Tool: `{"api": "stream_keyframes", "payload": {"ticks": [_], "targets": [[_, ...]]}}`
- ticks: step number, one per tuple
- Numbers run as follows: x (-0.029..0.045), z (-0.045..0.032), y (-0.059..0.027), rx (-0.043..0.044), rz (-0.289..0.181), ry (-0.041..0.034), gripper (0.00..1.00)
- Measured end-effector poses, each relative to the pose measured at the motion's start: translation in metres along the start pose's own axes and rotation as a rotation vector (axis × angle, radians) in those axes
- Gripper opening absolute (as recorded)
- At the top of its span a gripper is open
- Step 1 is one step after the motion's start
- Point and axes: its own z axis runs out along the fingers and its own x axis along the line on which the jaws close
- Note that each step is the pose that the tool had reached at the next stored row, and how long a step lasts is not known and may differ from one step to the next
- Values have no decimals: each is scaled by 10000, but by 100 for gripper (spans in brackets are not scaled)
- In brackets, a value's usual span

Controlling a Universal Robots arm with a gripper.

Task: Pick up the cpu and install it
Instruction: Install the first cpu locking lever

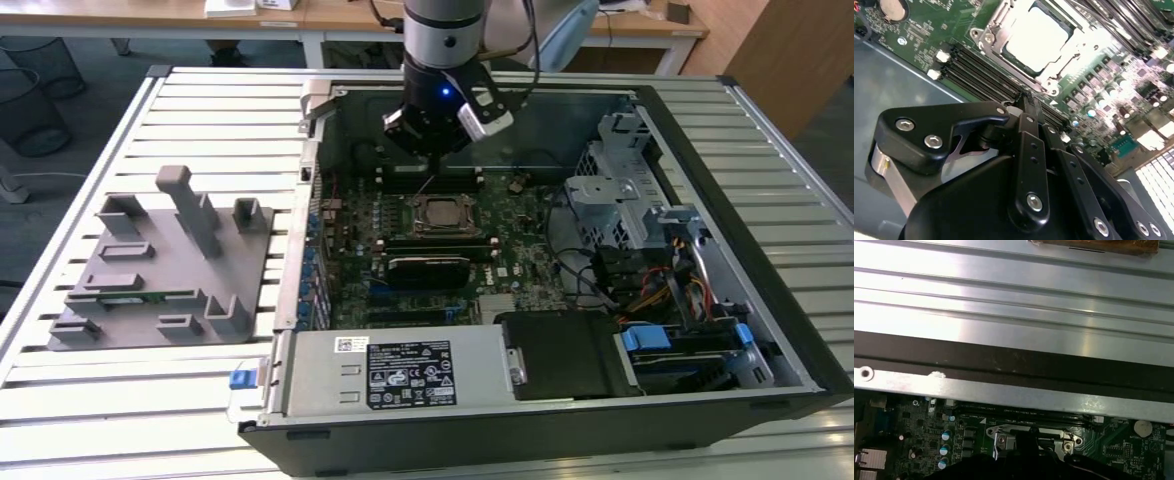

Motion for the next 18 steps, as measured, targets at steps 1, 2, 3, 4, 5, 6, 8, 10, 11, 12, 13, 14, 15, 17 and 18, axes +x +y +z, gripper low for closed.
{"api": "stream_keyframes", "payload": {"ticks": [1, 2, 3, 4, 5, 6, 8, 10, 11, 12, 13, 14, 15, 17, 18], "targets": [[-18, 8, 2, 0, 1, 0, 11], [-35, 15, 2, -1, 0, -1, 11], [-50, 21, 2, -1, 0, -1, 11], [-63, 27, 2, -2, 1, -2, 11], [-75, 34, 3, -2, 0, -2, 11], [-87, 42, 4, -2, 0, -2, 11], [-105, 60, 5, 0, 0, 0, 11], [-120, 83, 7, 0, 0, 0, 11], [-127, 95, 7, -1, 0, -1, 11], [-134, 107, 8, -1, 1, -1, 11], [-140, 119, 8, -1, 1, -1, 11], [-147, 130, 8, 0, 0, -1, 11], [-153, 142, 7, -1, 1, -1, 11], [-166, 165, 6, 0, 0, 1, 11], [-168, 180, 6, 0, 0, 1, 11]]}}
